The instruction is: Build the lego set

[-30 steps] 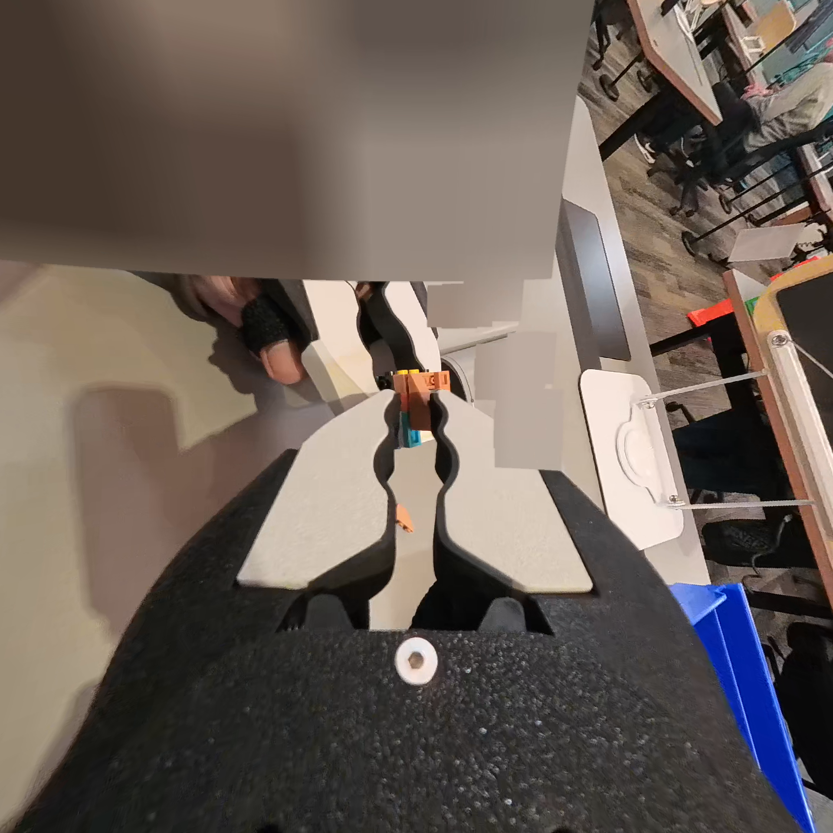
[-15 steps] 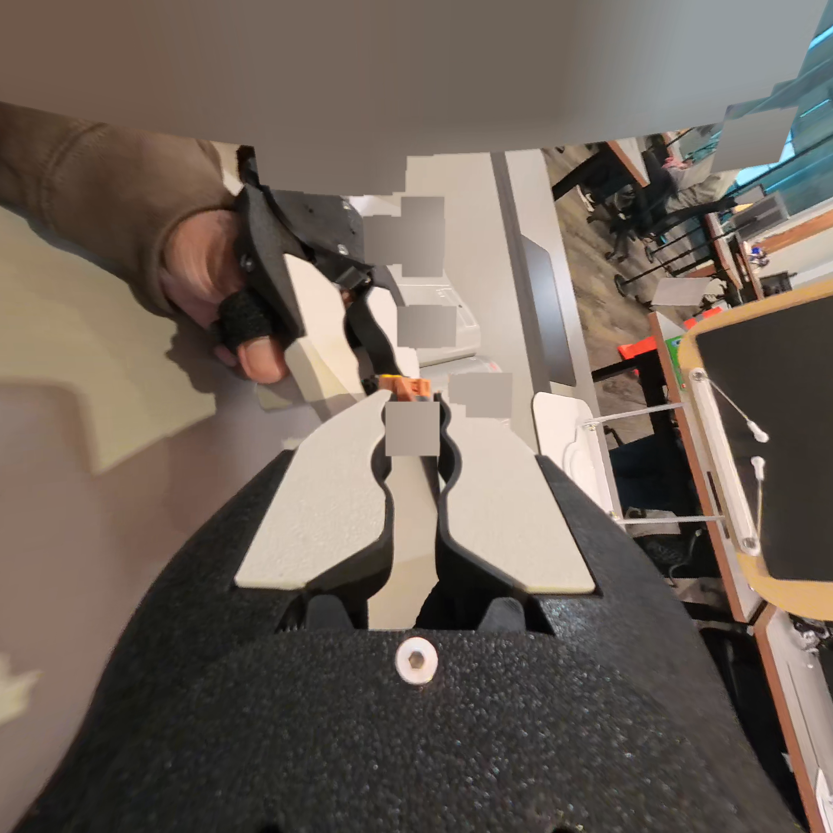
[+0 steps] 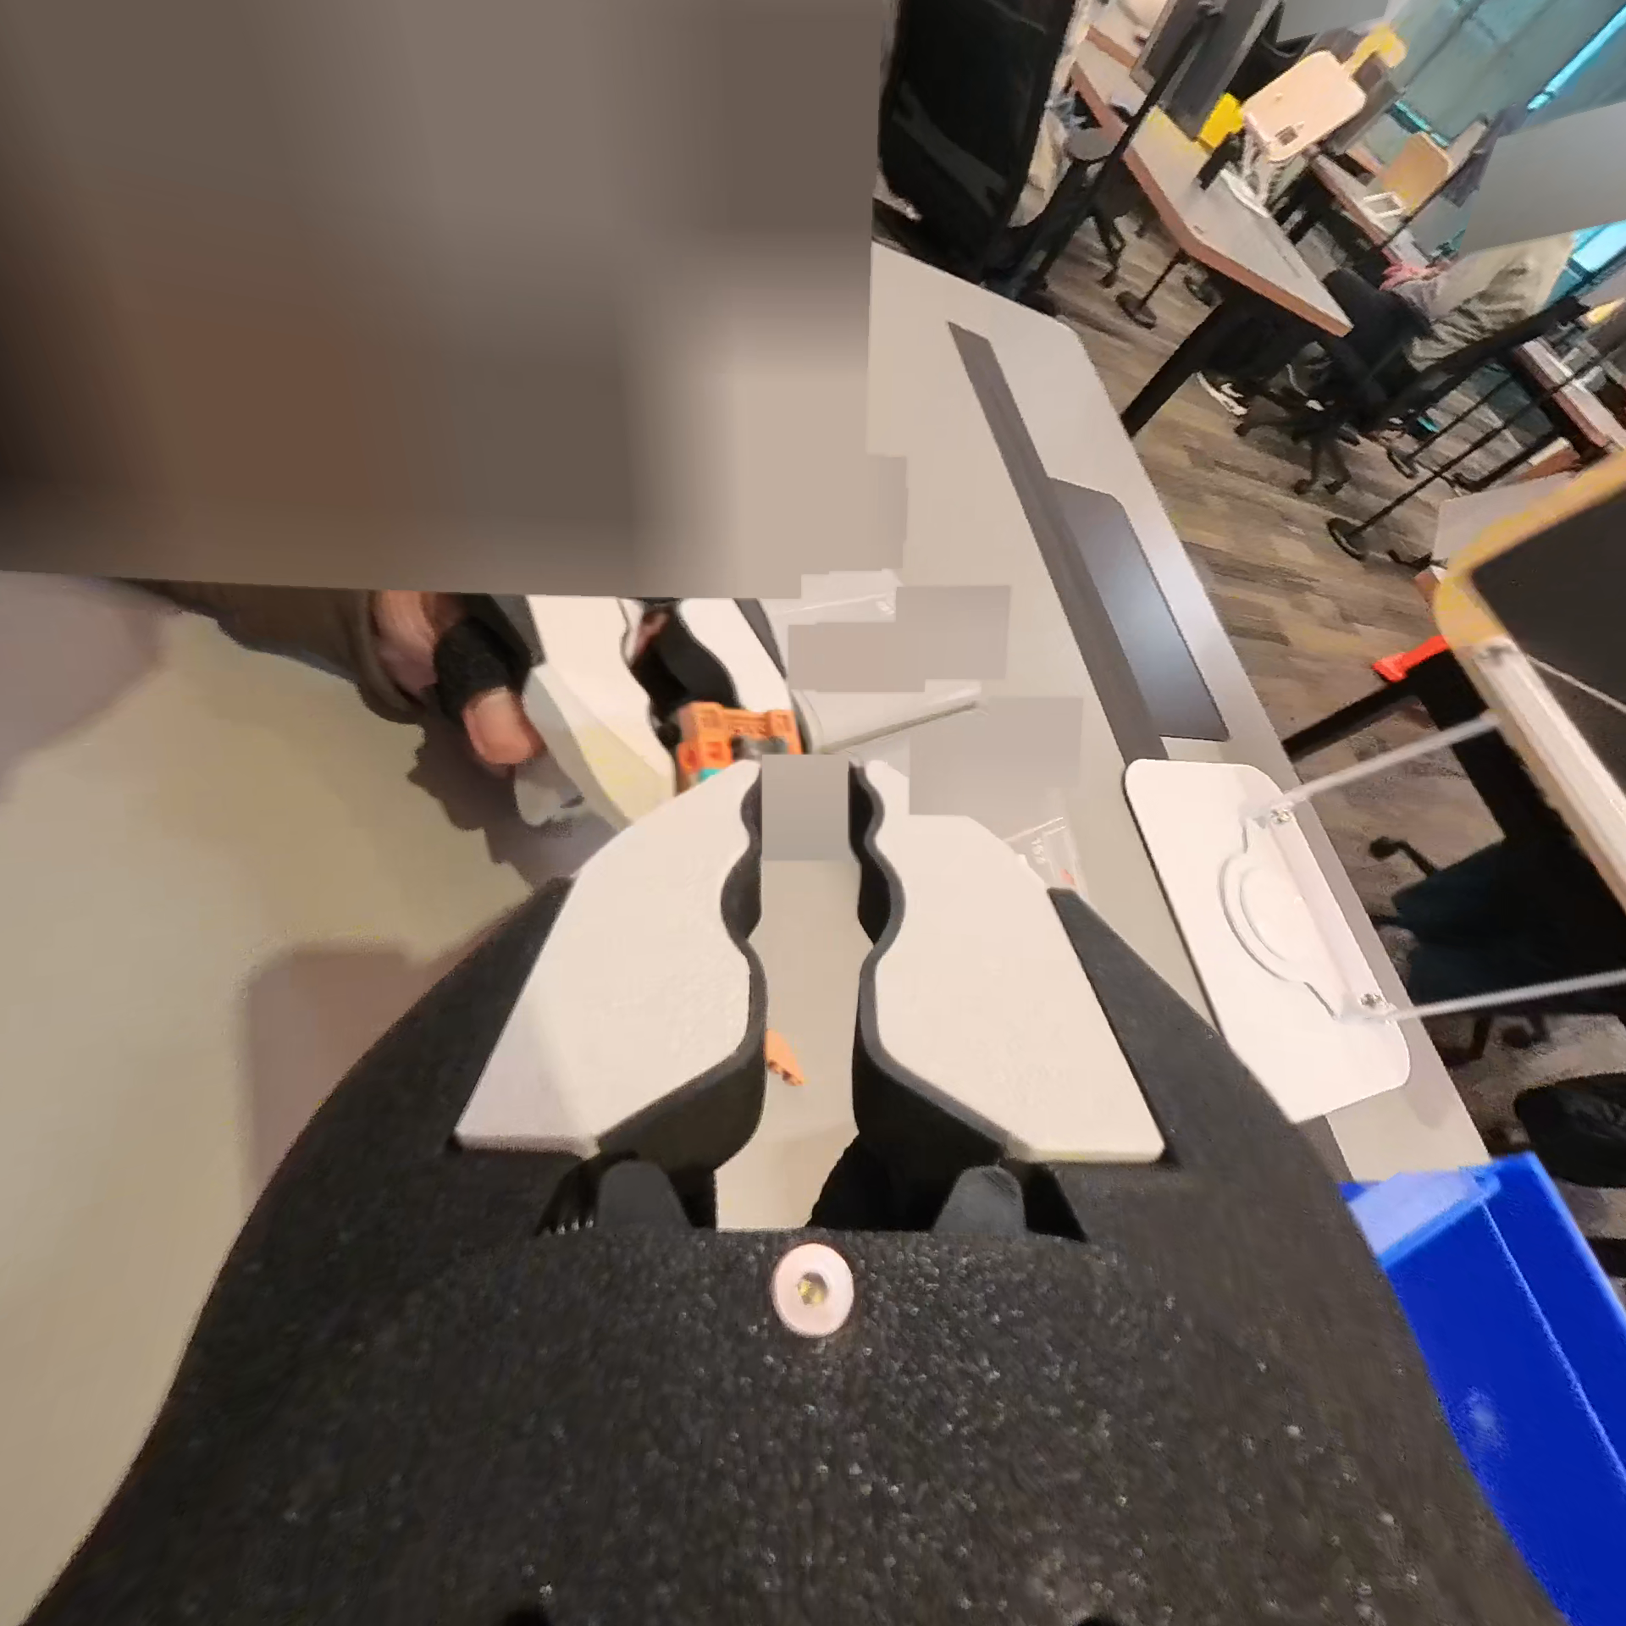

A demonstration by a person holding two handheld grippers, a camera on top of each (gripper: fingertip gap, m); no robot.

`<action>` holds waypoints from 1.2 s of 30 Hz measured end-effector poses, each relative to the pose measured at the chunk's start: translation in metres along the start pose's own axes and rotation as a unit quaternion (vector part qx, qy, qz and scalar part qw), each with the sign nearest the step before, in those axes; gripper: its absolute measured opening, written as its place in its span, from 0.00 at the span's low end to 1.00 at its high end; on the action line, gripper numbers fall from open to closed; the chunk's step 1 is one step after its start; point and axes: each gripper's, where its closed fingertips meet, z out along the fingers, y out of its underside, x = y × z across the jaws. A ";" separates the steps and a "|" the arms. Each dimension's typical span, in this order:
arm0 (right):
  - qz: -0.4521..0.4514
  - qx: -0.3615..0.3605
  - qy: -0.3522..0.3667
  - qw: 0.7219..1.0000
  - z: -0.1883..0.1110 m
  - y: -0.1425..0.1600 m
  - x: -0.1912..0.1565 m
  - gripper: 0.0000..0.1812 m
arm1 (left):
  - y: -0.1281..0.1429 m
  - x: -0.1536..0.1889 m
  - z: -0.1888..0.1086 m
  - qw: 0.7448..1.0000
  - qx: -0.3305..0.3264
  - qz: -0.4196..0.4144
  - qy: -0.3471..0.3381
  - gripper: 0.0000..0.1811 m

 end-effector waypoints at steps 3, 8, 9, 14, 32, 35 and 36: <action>0.038 0.002 0.028 0.999 -0.007 0.011 0.017 0.09 | -0.003 -0.003 -0.004 1.000 0.005 0.003 -0.005 0.20; 0.073 -0.042 0.038 0.996 -0.001 0.062 0.005 0.08 | -0.013 -0.017 -0.014 0.999 0.024 0.002 -0.029 0.20; 0.074 -0.056 0.037 0.995 0.001 0.074 -0.002 0.08 | -0.014 -0.021 -0.016 0.999 0.026 0.003 -0.035 0.20; 0.084 -0.086 0.005 0.993 0.021 0.112 -0.036 0.08 | -0.016 -0.035 -0.021 0.998 0.038 -0.017 -0.055 0.20; 0.139 -0.063 -0.148 0.977 0.082 0.090 -0.076 0.06 | -0.015 -0.032 -0.021 0.998 0.037 -0.025 -0.041 0.20; 0.133 -0.089 -0.152 0.975 0.084 0.096 -0.079 0.06 | -0.016 -0.032 -0.021 0.998 0.037 -0.027 -0.041 0.20; 0.123 -0.094 -0.148 0.977 0.085 0.098 -0.081 0.06 | -0.016 -0.032 -0.021 0.998 0.037 -0.026 -0.041 0.20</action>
